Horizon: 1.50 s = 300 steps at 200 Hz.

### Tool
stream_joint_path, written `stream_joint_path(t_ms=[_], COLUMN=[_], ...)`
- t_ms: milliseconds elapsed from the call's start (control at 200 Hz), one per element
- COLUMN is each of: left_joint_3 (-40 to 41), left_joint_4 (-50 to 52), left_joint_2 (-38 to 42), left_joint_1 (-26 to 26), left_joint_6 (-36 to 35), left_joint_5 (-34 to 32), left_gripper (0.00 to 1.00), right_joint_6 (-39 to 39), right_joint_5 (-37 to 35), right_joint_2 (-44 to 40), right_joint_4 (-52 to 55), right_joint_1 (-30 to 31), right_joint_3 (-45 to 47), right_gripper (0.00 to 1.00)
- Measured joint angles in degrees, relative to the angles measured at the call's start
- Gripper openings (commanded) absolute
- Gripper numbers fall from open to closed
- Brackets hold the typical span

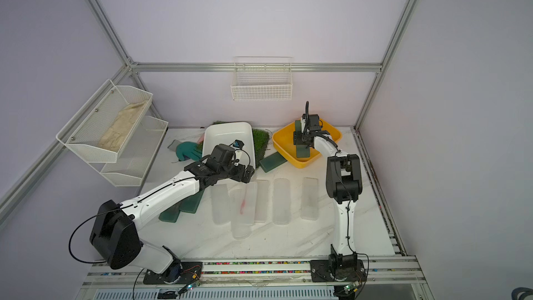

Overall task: Place the pencil cases by color into the storage box
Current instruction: Place the pencil case at the storage box.

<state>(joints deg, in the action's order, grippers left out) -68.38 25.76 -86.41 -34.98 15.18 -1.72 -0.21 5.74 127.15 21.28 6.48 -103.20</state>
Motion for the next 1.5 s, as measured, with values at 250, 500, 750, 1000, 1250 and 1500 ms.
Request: stream_joint_path(t_ms=[250, 500, 750, 1000, 1250, 1500], left_joint_3=[-0.66, -0.66, -0.66, -0.66, -0.68, -0.87], left_joint_4=[-0.02, -0.02, -0.02, 0.0, 0.02, 0.02], left_joint_2=[-0.2, -0.37, -0.37, -0.37, -0.35, -0.13], left_joint_1=[0.0, 0.07, 0.09, 0.09, 0.09, 0.09], left_joint_6=[-0.9, -1.14, -1.22, -1.22, -1.22, -1.16], left_joint_5=[0.59, 1.44, 2.16, 3.26, 4.22, 4.55], left_gripper=[1.0, 1.0, 1.0, 1.0, 1.0, 1.0], right_joint_6=[-7.69, -11.74, -14.05, -16.68, -17.2, -10.51], right_joint_5=[3.26, 3.06, 2.43, 2.21, 2.69, 2.73], right_joint_2=[1.49, 1.31, 0.07, 0.02, -0.61, -7.32], right_joint_4=[1.44, 3.41, 7.06, 14.51, 16.39, 13.51], right_joint_1=[2.21, 6.21, 6.38, 6.58, 6.78, 6.14], right_joint_3=[-1.53, -1.53, -0.61, 0.26, 0.52, 0.13], right_gripper=[0.6, 0.6, 0.62, 0.76, 0.97, 0.97])
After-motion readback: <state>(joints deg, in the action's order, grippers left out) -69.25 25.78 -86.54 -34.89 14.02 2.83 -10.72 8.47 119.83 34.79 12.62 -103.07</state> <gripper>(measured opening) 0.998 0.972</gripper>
